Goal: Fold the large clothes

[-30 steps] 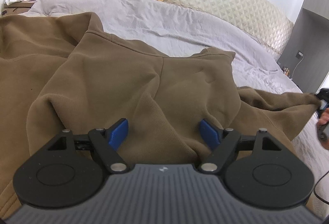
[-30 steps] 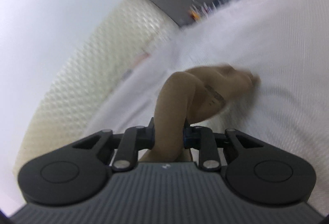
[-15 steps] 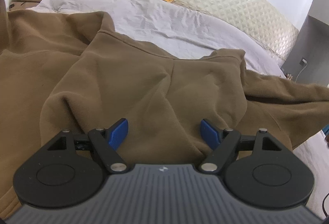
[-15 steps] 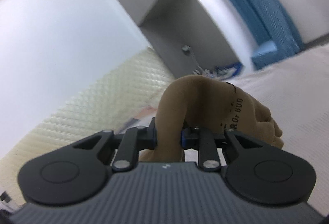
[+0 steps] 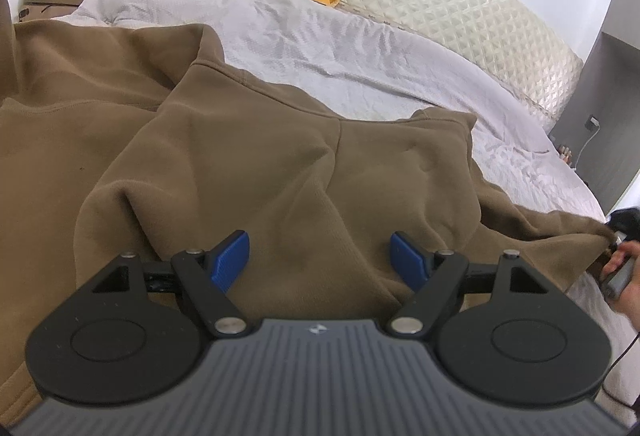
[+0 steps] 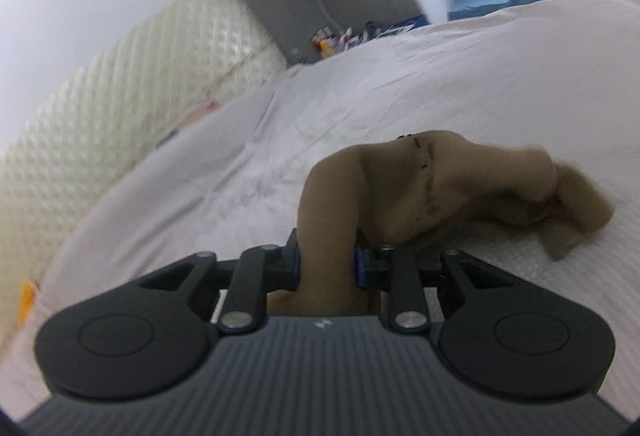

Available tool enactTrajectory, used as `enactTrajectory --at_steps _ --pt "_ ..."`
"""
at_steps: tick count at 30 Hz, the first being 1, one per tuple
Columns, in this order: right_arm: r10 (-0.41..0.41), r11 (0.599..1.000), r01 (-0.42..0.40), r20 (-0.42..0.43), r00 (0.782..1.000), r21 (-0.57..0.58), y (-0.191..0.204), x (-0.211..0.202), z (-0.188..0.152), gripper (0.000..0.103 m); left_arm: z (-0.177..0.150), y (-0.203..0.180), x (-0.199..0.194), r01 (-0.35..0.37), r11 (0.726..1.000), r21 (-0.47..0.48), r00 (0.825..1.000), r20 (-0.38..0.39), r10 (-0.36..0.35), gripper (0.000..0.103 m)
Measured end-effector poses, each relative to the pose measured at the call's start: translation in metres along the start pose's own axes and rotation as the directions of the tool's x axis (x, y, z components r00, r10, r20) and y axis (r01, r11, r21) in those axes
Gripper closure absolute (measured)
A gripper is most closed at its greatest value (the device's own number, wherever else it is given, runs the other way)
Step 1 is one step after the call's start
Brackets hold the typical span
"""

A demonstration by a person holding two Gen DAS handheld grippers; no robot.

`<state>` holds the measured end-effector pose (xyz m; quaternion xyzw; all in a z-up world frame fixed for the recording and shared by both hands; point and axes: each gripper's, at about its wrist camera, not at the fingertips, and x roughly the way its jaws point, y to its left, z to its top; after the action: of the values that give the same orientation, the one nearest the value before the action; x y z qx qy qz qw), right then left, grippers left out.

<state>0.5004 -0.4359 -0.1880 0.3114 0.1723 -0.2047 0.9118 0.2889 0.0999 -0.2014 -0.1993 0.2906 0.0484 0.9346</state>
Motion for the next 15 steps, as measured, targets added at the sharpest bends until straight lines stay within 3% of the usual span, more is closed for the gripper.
enactTrajectory --at_steps 4,6,8,9,13,15 --pt "0.044 0.999 -0.044 -0.006 0.999 -0.024 -0.005 0.014 -0.008 0.057 0.002 0.002 0.004 -0.003 1.0 -0.01 1.0 0.009 0.003 0.021" --pt "0.086 0.996 -0.086 -0.007 0.996 0.033 -0.012 0.017 -0.004 0.051 0.004 0.005 0.007 0.002 1.0 -0.024 1.0 0.008 -0.001 0.021" --pt "0.123 0.987 -0.124 0.007 0.992 0.098 -0.018 0.011 -0.002 0.029 0.005 0.006 0.009 0.002 0.999 -0.034 1.0 0.008 -0.002 0.021" --pt "0.145 0.981 -0.145 0.012 0.989 0.126 -0.019 0.006 0.001 0.025 0.005 0.006 0.009 0.002 0.999 -0.036 1.0 0.008 -0.002 0.021" --pt "0.182 0.969 -0.199 0.121 0.976 0.147 -0.03 -0.028 0.015 0.023 0.005 0.007 0.008 0.002 0.999 -0.042 1.0 0.005 -0.002 0.021" --pt "0.138 0.97 -0.168 0.173 0.975 0.175 -0.044 -0.049 0.023 0.022 0.006 0.009 0.007 0.001 0.999 -0.045 1.0 0.005 -0.001 0.021"
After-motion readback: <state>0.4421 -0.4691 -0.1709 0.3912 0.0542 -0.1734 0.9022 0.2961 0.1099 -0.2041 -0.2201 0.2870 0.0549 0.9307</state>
